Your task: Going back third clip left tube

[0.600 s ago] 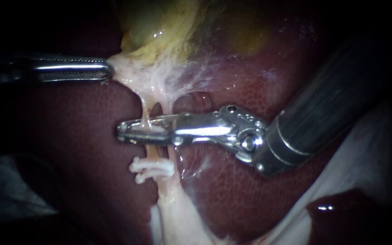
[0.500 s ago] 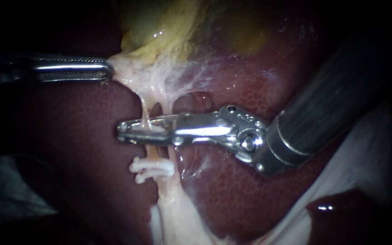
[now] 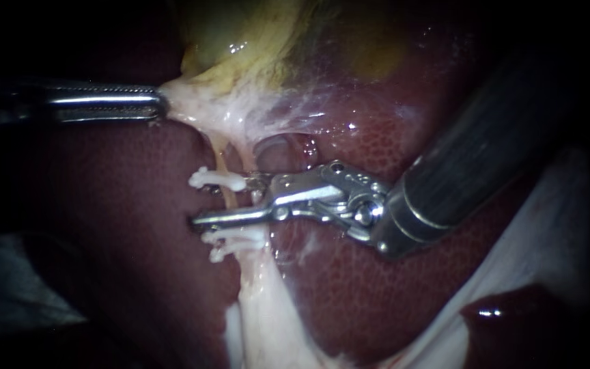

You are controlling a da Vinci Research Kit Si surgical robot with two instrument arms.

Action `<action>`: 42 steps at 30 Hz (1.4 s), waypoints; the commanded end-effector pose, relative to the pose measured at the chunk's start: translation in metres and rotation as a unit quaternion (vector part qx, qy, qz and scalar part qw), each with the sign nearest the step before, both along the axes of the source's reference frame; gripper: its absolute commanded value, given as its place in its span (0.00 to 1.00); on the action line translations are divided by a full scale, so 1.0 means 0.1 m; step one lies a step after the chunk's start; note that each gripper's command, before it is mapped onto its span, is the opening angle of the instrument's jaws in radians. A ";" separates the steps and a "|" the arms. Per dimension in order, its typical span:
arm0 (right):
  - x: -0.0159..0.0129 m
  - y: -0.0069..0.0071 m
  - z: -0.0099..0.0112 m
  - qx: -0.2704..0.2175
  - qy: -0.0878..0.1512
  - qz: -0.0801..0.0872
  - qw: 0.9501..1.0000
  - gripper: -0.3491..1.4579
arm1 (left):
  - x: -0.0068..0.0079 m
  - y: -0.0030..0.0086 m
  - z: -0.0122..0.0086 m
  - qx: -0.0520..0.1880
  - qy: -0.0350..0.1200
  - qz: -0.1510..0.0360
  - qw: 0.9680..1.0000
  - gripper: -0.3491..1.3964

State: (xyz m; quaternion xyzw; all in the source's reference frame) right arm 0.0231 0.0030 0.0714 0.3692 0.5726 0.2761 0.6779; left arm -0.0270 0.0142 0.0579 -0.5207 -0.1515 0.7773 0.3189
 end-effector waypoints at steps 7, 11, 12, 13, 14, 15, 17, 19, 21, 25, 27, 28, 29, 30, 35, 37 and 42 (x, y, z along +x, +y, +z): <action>-0.024 0.001 -0.012 0.006 -0.003 0.002 1.000 0.47 | 0.002 0.000 -0.001 0.000 0.000 0.001 1.000 0.00; -0.050 -0.002 -0.032 -0.059 -0.014 -0.021 0.998 0.47 | 0.004 0.000 -0.001 0.000 -0.002 0.000 1.000 0.00; -0.056 -0.003 -0.038 -0.083 -0.018 -0.028 0.996 0.47 | 0.005 0.000 -0.002 0.000 -0.001 -0.001 1.000 0.00; -0.062 -0.003 -0.044 -0.107 -0.021 -0.034 0.993 0.47 | 0.005 0.000 -0.002 0.000 -0.001 -0.001 1.000 0.00; -0.071 -0.005 -0.052 -0.132 -0.025 -0.042 0.990 0.47 | 0.005 0.000 -0.002 0.000 -0.001 -0.001 1.000 0.00; -0.078 -0.005 -0.058 -0.152 -0.027 -0.046 0.987 0.47 | 0.005 0.000 -0.002 0.000 -0.001 -0.001 1.000 0.00; -0.092 -0.007 -0.070 -0.181 -0.027 -0.051 0.982 0.47 | 0.005 0.001 -0.002 0.000 0.000 -0.002 1.000 0.00; -0.109 -0.009 -0.081 -0.212 -0.029 -0.057 0.975 0.47 | 0.006 0.001 -0.002 0.000 0.000 -0.002 1.000 0.00; -0.126 -0.009 -0.092 -0.237 -0.029 -0.060 0.969 0.47 | 0.006 0.001 -0.002 0.000 0.000 -0.002 1.000 0.00; -0.152 -0.008 -0.105 -0.273 -0.033 -0.068 0.959 0.47 | 0.005 0.001 -0.002 -0.001 -0.001 -0.003 1.000 0.00; -0.162 -0.006 -0.108 -0.286 -0.040 -0.077 0.954 0.47 | 0.005 0.001 -0.002 -0.001 -0.001 -0.003 1.000 0.00; -0.166 -0.006 -0.109 -0.290 -0.041 -0.080 0.953 0.47 | 0.005 0.001 -0.002 -0.001 -0.001 -0.003 1.000 0.00; -0.171 -0.005 -0.110 -0.295 -0.041 -0.081 0.951 0.47 | 0.005 0.001 -0.002 -0.001 -0.002 -0.004 1.000 0.00; -0.175 -0.005 -0.110 -0.298 -0.040 -0.082 0.950 0.47 | 0.005 0.001 -0.002 -0.001 -0.002 -0.004 1.000 0.00; -0.189 -0.001 -0.111 -0.303 -0.050 -0.076 0.949 0.47 | 0.005 0.001 -0.002 -0.002 -0.001 -0.005 1.000 0.00; -0.193 0.002 -0.113 -0.303 -0.058 -0.071 0.949 0.47 | 0.004 0.001 -0.002 -0.002 -0.001 -0.005 1.000 0.00; -0.205 0.006 -0.115 -0.300 -0.070 -0.065 0.949 0.47 | 0.000 -0.001 0.003 -0.003 -0.001 -0.007 1.000 0.00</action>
